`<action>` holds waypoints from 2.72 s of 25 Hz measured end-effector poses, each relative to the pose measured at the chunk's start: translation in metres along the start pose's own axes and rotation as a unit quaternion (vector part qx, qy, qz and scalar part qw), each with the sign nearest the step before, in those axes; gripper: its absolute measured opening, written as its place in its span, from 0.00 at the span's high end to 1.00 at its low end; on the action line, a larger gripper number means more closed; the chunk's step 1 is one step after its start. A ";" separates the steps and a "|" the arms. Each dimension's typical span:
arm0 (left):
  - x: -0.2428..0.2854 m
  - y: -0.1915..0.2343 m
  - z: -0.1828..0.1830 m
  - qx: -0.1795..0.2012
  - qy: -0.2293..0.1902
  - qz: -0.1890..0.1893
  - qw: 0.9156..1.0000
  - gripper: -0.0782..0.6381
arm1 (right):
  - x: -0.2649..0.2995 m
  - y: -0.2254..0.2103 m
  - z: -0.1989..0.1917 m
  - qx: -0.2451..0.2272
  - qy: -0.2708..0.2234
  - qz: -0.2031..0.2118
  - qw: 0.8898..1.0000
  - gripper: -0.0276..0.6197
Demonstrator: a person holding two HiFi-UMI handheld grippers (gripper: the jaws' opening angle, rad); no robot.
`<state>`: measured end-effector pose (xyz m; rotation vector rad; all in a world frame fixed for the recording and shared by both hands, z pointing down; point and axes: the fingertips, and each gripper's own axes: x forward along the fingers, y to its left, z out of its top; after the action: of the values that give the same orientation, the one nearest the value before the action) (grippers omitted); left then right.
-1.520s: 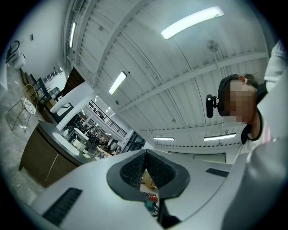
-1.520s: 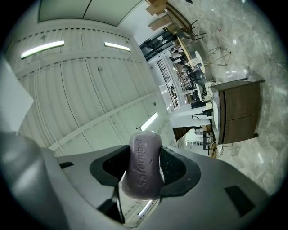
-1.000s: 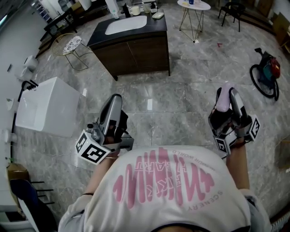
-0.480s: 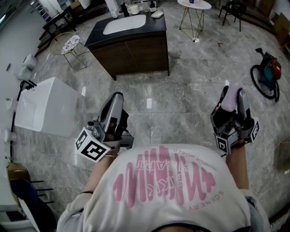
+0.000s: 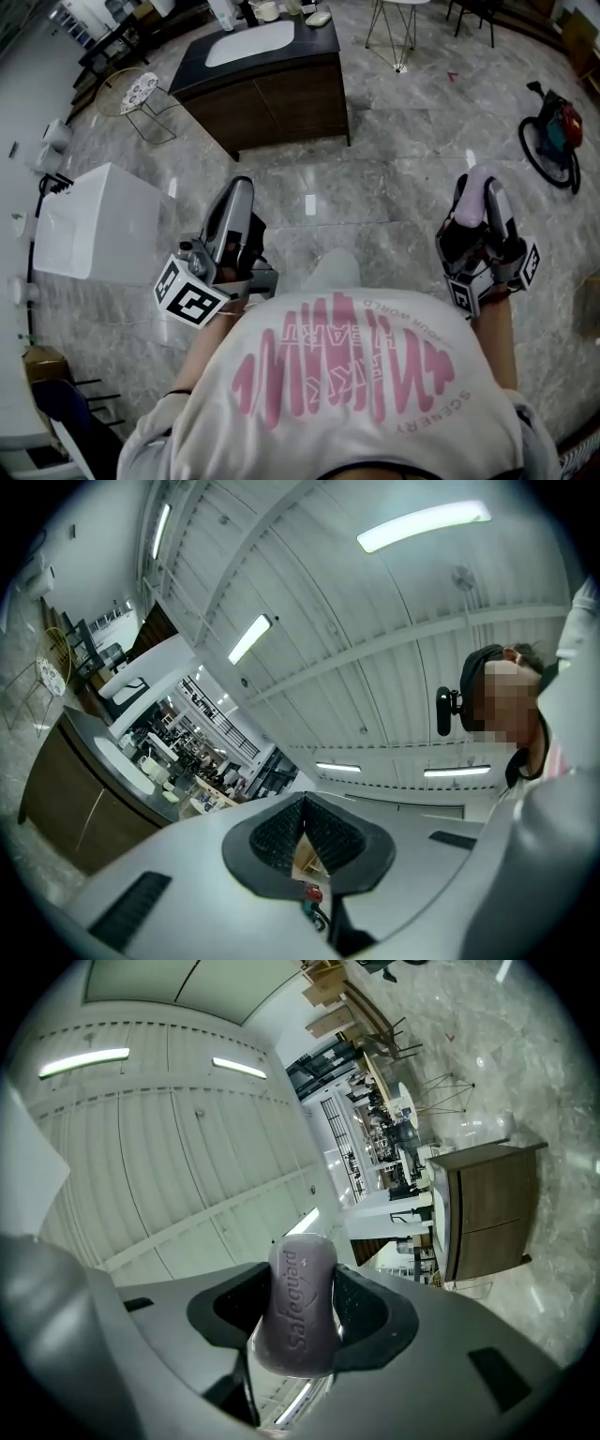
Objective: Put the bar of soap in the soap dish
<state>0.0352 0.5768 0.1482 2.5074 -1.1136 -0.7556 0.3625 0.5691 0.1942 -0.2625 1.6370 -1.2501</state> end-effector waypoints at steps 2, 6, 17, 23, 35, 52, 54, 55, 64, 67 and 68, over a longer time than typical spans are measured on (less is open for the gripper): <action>-0.002 0.011 0.002 0.000 0.001 0.008 1.000 0.88 | 0.009 -0.005 -0.003 -0.007 0.005 -0.001 1.000 0.62; 0.001 0.040 0.006 -0.007 -0.004 0.019 1.000 0.88 | 0.028 -0.020 0.001 -0.004 0.005 -0.004 1.000 0.62; 0.061 0.139 0.048 0.004 0.001 0.021 1.000 0.88 | 0.136 -0.067 0.025 -0.019 0.007 0.007 1.000 0.62; 0.092 0.197 0.070 0.008 0.003 0.027 1.000 0.88 | 0.186 -0.096 0.040 -0.028 -0.004 0.000 1.000 0.62; 0.134 0.319 0.105 0.006 -0.016 0.040 0.999 0.88 | 0.293 -0.186 0.067 -0.018 0.000 0.007 1.000 0.62; 0.165 0.360 0.102 0.003 0.006 0.045 0.999 0.88 | 0.328 -0.208 0.089 -0.016 -0.007 -0.009 1.000 0.62; 0.183 0.370 0.097 0.006 0.009 0.043 0.999 0.88 | 0.338 -0.220 0.105 -0.012 -0.006 -0.010 1.000 0.62; 0.189 0.374 0.095 0.007 0.009 0.044 0.999 0.88 | 0.342 -0.225 0.110 -0.009 -0.004 -0.012 1.000 0.62; 0.239 0.396 0.084 0.012 -0.006 0.063 0.998 0.88 | 0.374 -0.251 0.163 0.007 0.016 -0.007 1.000 0.62; 0.262 0.400 0.081 0.017 -0.011 0.065 0.998 0.88 | 0.393 -0.258 0.185 0.010 0.031 -0.003 0.999 0.62; 0.269 0.401 0.081 0.020 -0.013 0.066 0.998 0.88 | 0.399 -0.260 0.192 0.011 0.036 -0.002 0.999 0.62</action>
<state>-0.0995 0.1062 0.1737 2.4349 -1.3009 -0.7383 0.2343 0.0718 0.1868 -0.2100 1.6839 -1.2928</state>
